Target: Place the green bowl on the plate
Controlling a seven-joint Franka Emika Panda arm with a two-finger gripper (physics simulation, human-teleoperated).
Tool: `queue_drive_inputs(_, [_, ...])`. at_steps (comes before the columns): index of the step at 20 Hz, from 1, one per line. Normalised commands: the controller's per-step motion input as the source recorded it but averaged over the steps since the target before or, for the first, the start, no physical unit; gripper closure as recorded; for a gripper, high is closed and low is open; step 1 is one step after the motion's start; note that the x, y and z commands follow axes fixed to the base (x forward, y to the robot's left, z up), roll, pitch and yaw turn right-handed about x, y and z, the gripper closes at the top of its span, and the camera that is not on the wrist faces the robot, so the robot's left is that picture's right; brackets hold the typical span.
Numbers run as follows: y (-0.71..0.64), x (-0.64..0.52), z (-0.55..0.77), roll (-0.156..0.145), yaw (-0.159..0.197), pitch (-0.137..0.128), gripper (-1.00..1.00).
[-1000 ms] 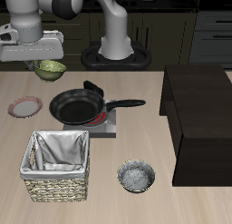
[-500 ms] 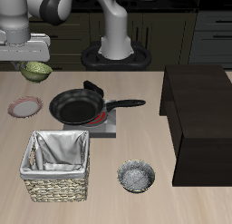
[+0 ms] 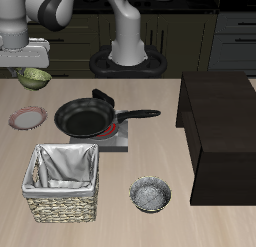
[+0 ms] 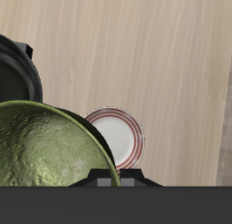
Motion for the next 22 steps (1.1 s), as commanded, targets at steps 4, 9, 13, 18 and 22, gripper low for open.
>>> queue_drive_inputs(4, [-0.04,-0.19,-0.16,0.011,0.009,-0.003,1.0])
queue_drive_inputs(9, [-0.04,-0.16,-0.22,0.003,0.039,-0.021,1.0])
queue_drive_inputs(13, [-0.08,-0.08,-0.17,-0.016,0.023,-0.058,1.0])
queue_drive_inputs(18, [0.0,-0.05,-0.24,0.001,0.024,-0.047,1.0])
queue_drive_inputs(22, [0.02,-0.02,-0.15,-0.004,0.035,-0.049,1.0])
